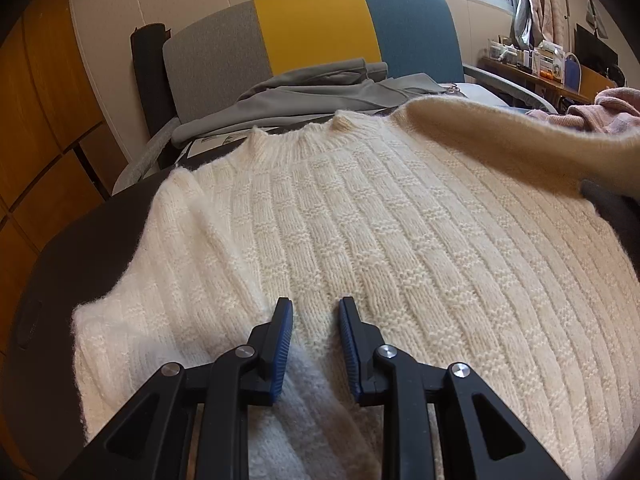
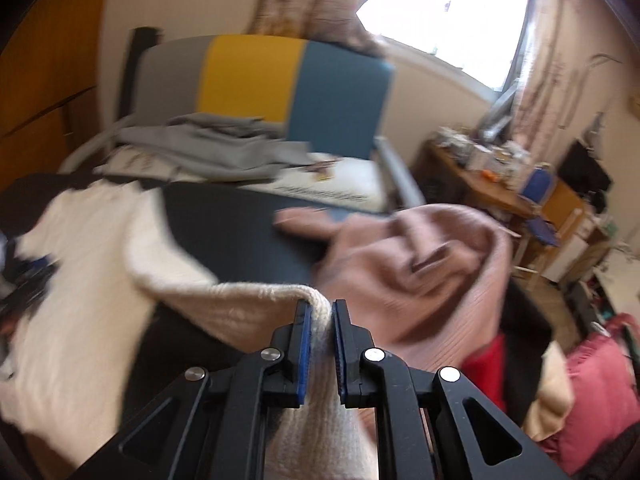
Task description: Fold clothes
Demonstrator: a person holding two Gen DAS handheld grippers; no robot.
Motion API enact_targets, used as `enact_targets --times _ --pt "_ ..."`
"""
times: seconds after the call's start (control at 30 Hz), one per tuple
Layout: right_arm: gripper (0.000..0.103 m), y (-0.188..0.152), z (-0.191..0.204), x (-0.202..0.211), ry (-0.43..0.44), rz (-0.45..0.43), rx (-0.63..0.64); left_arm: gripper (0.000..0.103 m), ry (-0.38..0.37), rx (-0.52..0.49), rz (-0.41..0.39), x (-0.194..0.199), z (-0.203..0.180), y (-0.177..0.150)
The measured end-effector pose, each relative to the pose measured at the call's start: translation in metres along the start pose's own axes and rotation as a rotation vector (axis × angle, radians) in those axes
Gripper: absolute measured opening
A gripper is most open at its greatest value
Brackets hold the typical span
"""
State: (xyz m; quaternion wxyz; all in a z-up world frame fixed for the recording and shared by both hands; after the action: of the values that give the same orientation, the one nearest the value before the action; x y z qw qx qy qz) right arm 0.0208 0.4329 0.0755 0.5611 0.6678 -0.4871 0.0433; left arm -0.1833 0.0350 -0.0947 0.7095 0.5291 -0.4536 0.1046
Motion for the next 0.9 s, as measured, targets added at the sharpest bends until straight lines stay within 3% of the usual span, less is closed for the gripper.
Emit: enact_targets --times 0.1,0.27,0.33,0.43,0.5,0.53,0.7,0.77,0.9 --pt "0.004 0.014 -0.02 -0.028 -0.064 0.022 -0.042 0.024 -0.002 0.002 -0.001 0.0 0.0 0.0" --pt "0.003 0.026 -0.044 -0.082 -0.124 0.084 -0.075 0.024 -0.009 0.009 -0.003 0.0 0.0 0.0" --pt "0.004 0.025 -0.039 -0.086 -0.056 0.091 -0.127 0.024 -0.011 0.011 -0.003 0.0 -0.001 0.0" --pt "0.016 0.019 -0.027 -0.072 0.009 0.065 -0.152 0.024 -0.016 0.015 -0.005 -0.001 -0.001 0.0" --pt "0.048 0.008 -0.024 -0.058 -0.009 0.049 -0.138 0.024 -0.022 0.02 -0.006 -0.001 0.0 0.0" --pt "0.05 0.001 -0.028 -0.051 -0.01 0.044 -0.157 0.024 -0.024 0.022 -0.006 -0.001 0.0 0.0" --pt "0.051 -0.049 -0.072 -0.025 -0.006 0.091 -0.408 0.024 -0.025 0.021 -0.006 -0.001 0.002 0.0" --pt "0.051 -0.065 -0.075 -0.021 0.039 0.112 -0.468 0.024 -0.023 0.019 -0.005 -0.001 0.002 0.0" --pt "0.051 -0.076 -0.065 -0.022 0.034 0.114 -0.442 0.024 -0.015 0.014 -0.004 -0.001 0.0 0.001"
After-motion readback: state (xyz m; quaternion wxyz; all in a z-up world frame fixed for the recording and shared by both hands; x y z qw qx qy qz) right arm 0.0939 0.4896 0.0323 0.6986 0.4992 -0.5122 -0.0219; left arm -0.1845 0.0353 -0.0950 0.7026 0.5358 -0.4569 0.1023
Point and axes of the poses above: each gripper's, at about its wrist camera, not at the fingertips, and x roughly against the way its jaws point, z to its left, y to its top, the point moved 10 cm from there along -x, roughly the way its jaws point, and after that the axes turned 11 degrees about -y, right-handed, at the moved point
